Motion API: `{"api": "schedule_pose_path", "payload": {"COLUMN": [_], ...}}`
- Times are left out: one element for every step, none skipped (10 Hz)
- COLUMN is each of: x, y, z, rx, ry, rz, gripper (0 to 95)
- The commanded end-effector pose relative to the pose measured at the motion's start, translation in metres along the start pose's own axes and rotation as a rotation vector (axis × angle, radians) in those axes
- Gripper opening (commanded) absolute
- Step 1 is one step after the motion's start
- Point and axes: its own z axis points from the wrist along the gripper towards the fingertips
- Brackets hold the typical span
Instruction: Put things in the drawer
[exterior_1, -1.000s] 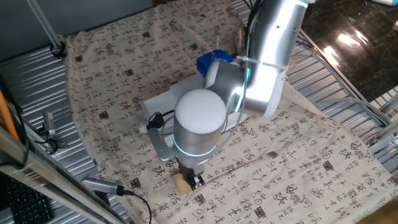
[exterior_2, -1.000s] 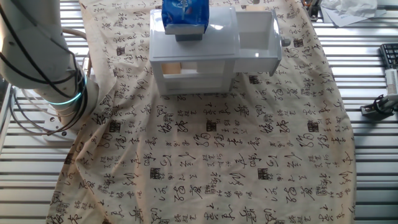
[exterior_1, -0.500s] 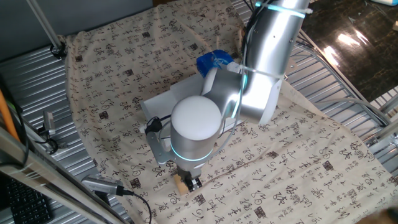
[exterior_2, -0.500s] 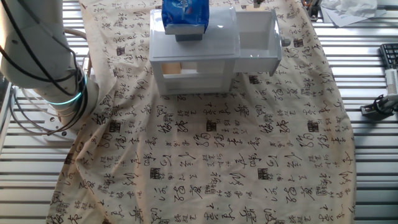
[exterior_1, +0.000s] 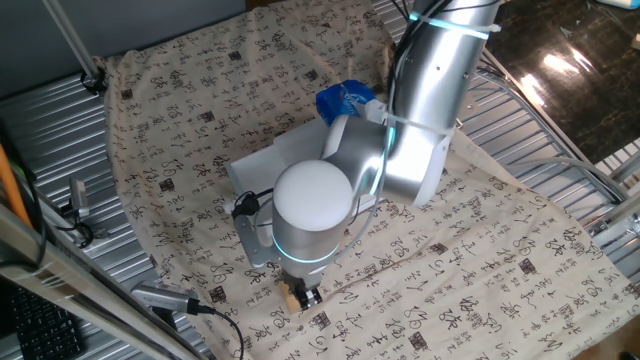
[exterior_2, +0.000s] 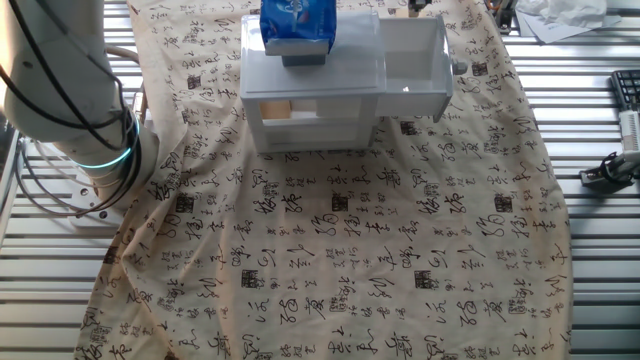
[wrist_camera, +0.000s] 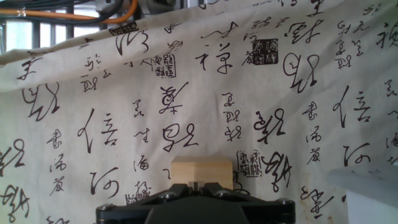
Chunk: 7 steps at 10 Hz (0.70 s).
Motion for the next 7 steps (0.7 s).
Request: {"api": "schedule_pose_path", "payload": {"x": [-0.0002,-0.0002,-0.0001,-0.0001,-0.0001,-0.0001,-0.0001], "y": [-0.0005,-0.0005,-0.0006,-0.0006,-0.0006,-0.0006,-0.0007], "z": [0.0008,0.0008,0.0007,0.0008,0.0008,0.0008,0.0009], "rx": [0.004,0.013,0.012,0.008,0.008,0.008,0.007], "ry": [-0.018,-0.024,-0.029,-0.031,-0.031,-0.030,-0.031], "rz": [-0.018,-0.052,-0.078,-0.083,-0.079,-0.068,-0.064], "gripper": [0.0,38.0,76.0,95.0,95.0,95.0,95.0]}}
